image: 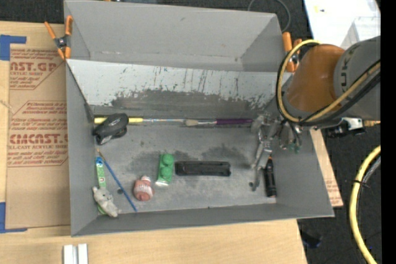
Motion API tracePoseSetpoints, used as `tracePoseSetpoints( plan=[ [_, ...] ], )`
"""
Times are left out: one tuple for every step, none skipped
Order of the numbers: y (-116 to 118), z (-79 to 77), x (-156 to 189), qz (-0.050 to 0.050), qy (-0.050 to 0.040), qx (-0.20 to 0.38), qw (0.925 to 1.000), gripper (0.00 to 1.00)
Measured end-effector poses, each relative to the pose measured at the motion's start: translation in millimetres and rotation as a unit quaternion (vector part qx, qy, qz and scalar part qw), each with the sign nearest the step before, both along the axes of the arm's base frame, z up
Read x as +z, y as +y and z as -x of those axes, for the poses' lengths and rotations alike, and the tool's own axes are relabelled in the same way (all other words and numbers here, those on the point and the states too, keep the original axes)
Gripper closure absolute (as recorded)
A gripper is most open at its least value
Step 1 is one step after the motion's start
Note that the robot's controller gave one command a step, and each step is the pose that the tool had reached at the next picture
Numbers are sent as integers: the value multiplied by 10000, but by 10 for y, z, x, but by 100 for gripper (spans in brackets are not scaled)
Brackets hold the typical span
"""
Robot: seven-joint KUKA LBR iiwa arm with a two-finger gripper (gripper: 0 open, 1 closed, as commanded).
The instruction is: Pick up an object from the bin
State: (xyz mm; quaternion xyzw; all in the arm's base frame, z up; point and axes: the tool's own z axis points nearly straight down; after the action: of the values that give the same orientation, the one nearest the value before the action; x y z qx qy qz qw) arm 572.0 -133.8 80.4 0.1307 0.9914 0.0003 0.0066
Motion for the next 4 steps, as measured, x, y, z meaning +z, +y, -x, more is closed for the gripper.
tracePoseSetpoints(
  plan=[
    [429, 524, -105, -14, 70, -145, 9999, 0],
    [339, 284, -108, -1, -6, -359, 9994, 0],
    [393, 298, -104, 9, -15, -359, 9994, 0],
    [531, 358, 4, 3, -2, 281, 9996, 0]
  ],
)
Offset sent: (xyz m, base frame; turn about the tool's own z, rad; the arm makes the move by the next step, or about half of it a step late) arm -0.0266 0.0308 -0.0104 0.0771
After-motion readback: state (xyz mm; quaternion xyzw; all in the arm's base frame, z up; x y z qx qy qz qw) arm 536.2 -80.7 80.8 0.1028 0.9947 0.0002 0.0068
